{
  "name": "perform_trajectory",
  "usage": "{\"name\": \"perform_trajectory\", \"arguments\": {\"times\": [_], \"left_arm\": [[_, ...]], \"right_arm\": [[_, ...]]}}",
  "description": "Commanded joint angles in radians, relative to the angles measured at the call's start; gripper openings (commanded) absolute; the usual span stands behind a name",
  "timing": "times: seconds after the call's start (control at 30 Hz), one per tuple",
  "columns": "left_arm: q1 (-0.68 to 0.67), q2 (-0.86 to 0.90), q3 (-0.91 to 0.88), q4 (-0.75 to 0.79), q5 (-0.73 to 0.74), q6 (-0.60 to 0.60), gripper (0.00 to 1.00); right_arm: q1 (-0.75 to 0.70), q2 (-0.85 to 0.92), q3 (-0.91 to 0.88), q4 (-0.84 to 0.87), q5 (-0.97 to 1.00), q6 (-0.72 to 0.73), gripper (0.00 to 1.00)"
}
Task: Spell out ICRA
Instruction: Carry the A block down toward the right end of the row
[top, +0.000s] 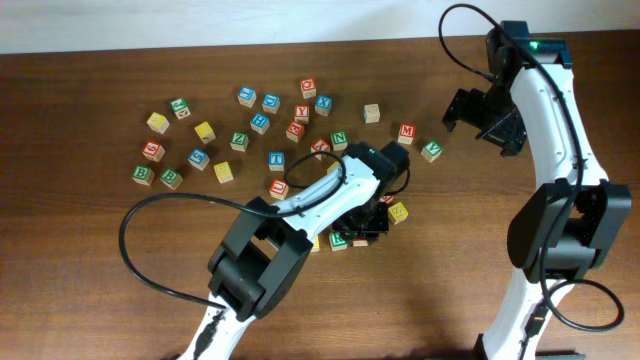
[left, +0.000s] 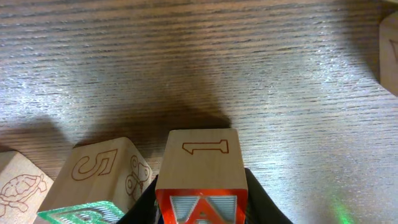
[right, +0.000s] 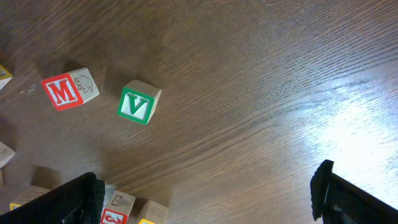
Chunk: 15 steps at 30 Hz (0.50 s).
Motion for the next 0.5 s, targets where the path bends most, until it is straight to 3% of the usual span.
{"name": "perform_trajectory", "arguments": {"times": [0.0,0.13,0.2,0.27,0.4,0.47], "left_arm": [[-0.003,0.006,-0.008,-0.002,0.014,-0.007,0.31],[-0.003,0.006,-0.008,0.002,0.014,-0.007,0.43],[-0.003,0.006,-0.008,0.005,0.014,-0.007,0.43],[-0.003,0.006,-0.008,0.014,0.014,-0.007,0.35],[-0.003,0.006,-0.008,0.018,0.014,-0.007,0.34],[-0.003,0.006,-0.008,0.02,0.014,-0.007,0.48]], "right_arm": [[0.0,-0.037,0.014,0.001,0.008,0.002,0.98],[0.0,-0.037,0.014,0.001,0.008,0.002,0.98],[0.0,-0.037,0.014,0.001,0.008,0.002,0.98],[0.0,-0.037,0.014,0.001,0.008,0.002,0.98],[0.0,-0.037,0.014,0.001,0.008,0.002,0.98],[0.0,-0.037,0.014,0.001,0.008,0.002,0.98]]}}
